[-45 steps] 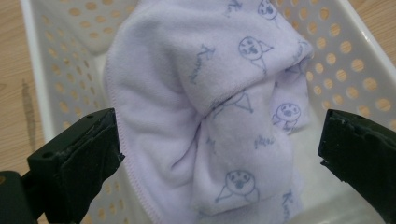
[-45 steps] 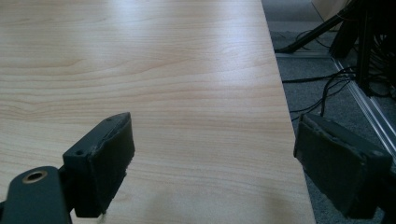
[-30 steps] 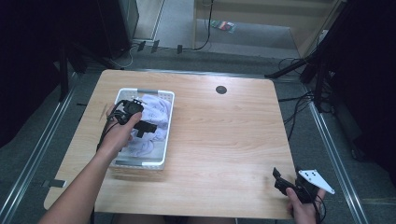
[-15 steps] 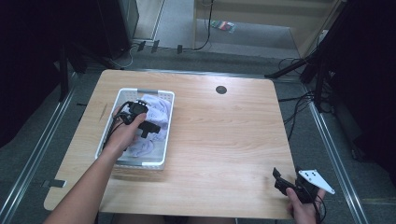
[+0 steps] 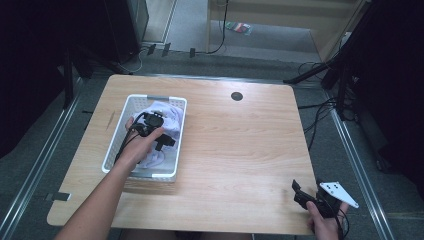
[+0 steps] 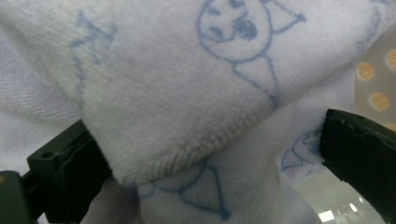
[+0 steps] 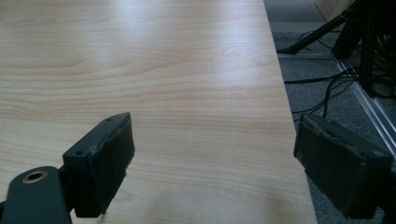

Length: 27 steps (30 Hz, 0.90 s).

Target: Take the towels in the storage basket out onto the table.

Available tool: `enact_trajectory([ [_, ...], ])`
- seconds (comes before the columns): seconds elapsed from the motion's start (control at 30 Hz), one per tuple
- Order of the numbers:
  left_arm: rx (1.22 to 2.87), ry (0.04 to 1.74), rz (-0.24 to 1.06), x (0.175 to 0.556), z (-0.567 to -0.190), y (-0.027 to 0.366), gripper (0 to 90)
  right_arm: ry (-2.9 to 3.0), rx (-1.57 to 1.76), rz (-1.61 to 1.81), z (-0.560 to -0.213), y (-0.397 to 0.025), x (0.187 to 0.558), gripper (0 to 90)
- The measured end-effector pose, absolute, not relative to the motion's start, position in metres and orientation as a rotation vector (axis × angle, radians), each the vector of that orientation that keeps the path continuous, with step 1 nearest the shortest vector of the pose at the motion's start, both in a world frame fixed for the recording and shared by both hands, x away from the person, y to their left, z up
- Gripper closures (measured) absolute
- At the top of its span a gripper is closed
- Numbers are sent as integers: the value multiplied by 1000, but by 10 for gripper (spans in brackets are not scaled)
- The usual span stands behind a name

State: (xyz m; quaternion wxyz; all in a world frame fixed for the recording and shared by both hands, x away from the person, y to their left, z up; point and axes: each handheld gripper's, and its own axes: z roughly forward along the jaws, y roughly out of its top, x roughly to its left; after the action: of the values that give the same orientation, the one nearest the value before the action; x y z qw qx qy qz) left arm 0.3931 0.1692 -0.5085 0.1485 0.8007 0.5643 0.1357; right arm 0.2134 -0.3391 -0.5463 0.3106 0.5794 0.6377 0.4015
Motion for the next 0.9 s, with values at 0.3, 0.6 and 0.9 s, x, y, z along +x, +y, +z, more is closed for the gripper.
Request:
enact_trajectory([
  [0.3,2286,1620,409,392,-517,171,0,1683,1529,1058,-546,-339,213,124],
  [0.6,2274,1599,429,390,-521,172,0,1686,1527,1057,-546,-339,213,125],
  [0.9,2265,1598,424,388,-522,173,0,1686,1529,1055,-546,-338,213,125],
])
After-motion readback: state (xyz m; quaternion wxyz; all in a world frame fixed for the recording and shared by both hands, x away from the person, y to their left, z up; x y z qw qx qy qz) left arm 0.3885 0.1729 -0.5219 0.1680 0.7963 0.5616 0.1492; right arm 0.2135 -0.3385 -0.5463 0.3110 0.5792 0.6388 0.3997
